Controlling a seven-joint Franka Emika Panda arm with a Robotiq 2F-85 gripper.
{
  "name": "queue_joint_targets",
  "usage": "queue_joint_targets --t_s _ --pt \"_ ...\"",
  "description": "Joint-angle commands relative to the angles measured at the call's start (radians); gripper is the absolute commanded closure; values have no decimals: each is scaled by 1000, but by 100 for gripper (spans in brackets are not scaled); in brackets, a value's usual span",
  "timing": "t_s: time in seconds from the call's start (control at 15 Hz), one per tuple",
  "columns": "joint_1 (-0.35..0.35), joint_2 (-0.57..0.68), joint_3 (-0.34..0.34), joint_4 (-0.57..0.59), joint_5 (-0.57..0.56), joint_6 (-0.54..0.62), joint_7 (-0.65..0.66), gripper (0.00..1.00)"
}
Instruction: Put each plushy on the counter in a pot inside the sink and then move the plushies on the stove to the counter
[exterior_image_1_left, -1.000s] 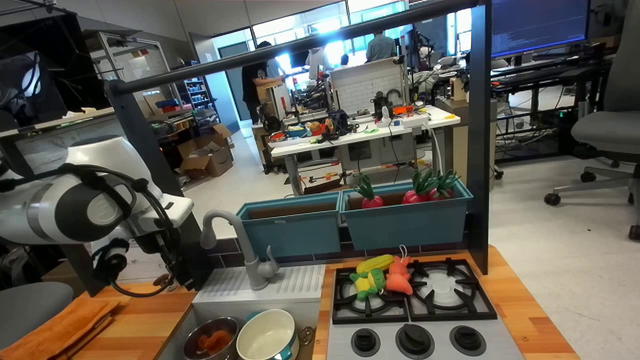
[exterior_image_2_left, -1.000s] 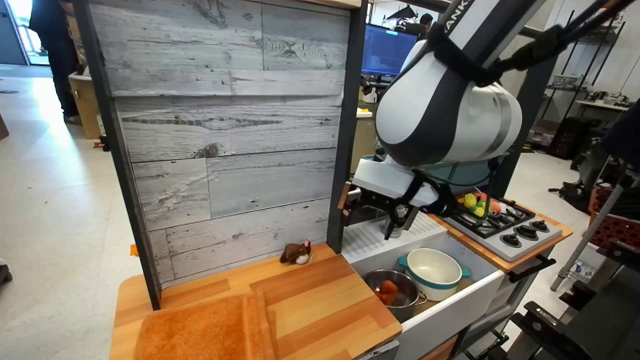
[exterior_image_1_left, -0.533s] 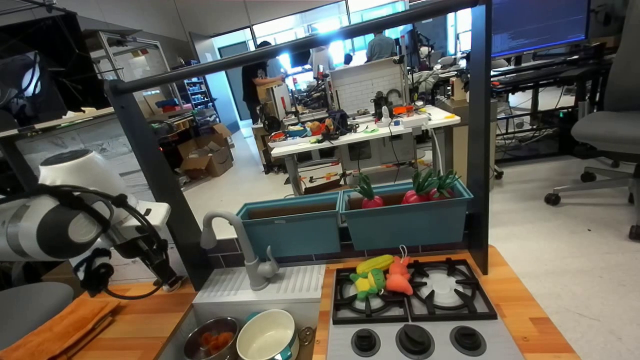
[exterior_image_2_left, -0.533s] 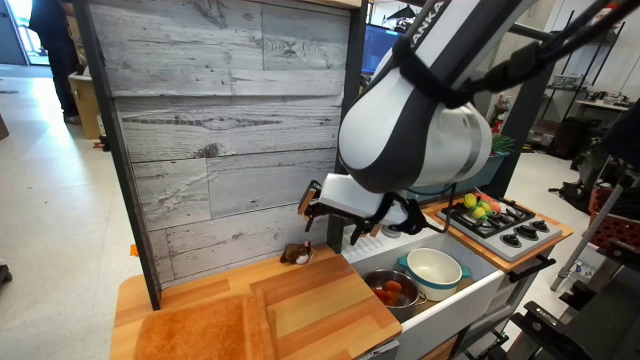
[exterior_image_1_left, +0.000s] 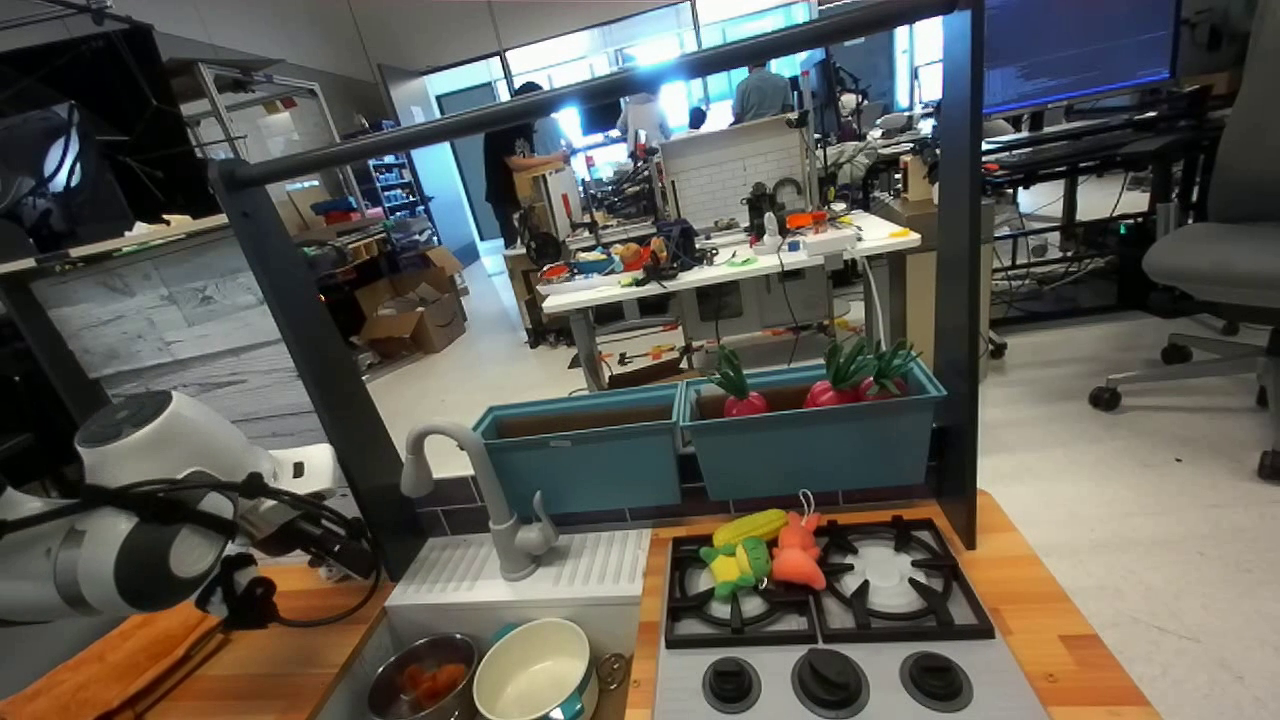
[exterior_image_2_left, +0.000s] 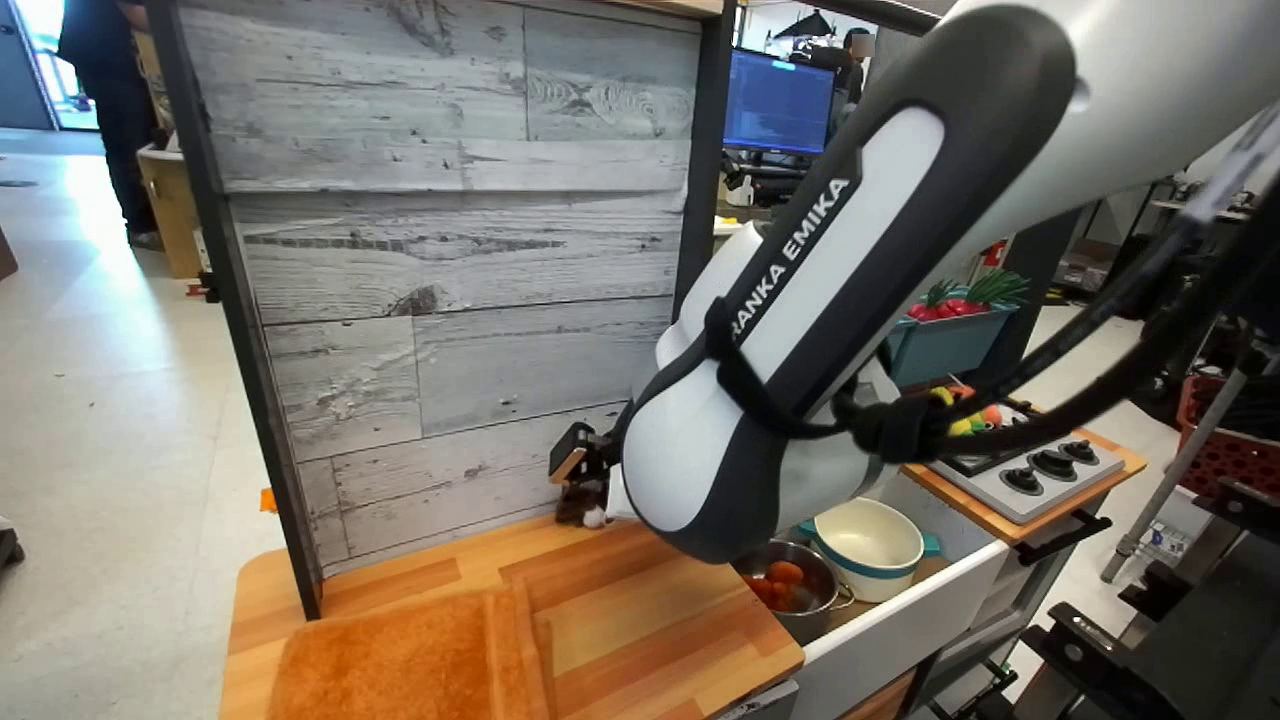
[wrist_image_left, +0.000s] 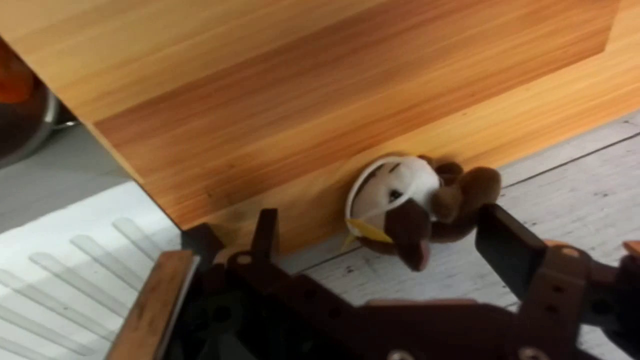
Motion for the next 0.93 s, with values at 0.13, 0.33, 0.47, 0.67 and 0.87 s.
queue_joint_targets --t_s 0.13,0.33,0.47,0.67,0.87 --pt "-67 134 118 162 -76 205 -164 0" --pt "-129 160 200 186 -120 214 -189 0" --pt "-180 172 265 195 -156 210 -191 0" --pt "-237 182 334 184 -193 198 -197 0" --pt "-268 155 375 144 -185 163 -186 34"
